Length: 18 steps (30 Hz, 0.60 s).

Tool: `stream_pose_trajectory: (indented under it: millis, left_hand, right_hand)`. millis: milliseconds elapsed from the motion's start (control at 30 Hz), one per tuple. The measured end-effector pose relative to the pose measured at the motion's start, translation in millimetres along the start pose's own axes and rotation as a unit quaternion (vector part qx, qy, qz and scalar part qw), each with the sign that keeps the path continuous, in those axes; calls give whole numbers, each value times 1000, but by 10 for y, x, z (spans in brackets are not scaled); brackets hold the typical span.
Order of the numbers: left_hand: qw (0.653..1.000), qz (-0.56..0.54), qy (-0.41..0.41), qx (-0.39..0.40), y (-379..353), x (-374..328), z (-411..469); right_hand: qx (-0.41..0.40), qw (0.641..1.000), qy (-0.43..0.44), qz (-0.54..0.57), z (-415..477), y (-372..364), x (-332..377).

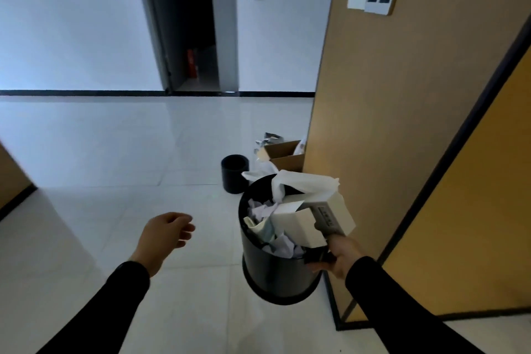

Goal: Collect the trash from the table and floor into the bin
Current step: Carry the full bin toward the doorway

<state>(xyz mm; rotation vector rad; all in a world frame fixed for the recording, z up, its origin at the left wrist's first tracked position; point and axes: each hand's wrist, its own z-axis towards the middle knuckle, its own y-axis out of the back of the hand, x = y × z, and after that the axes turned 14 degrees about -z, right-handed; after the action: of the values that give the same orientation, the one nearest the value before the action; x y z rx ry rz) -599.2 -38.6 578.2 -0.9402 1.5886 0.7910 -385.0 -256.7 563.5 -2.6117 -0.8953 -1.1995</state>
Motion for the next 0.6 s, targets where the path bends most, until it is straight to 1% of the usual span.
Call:
stream_pose_trajectory:
  millis: [67, 133, 333, 433, 600]
  left_hand:
    - [1000, 6, 17, 15, 3, -35, 381]
    - [999, 16, 15, 33, -48, -92, 719]
    - [996, 40, 26, 81, -410, -179, 1491]
    - [995, 44, 34, 85, -621, -144, 1804]
    - [994, 47, 73, 72, -1097, 8, 2259]
  right_hand:
    - [-21, 1000, -13, 19, 158, -114, 141]
    - [-29, 999, -20, 32, 298, -195, 266]
    - [-49, 996, -55, 52, 801, -281, 563]
    - [-55, 994, -71, 57, 1100, -240, 685]
    - [-54, 991, -107, 64, 1759, -79, 847]
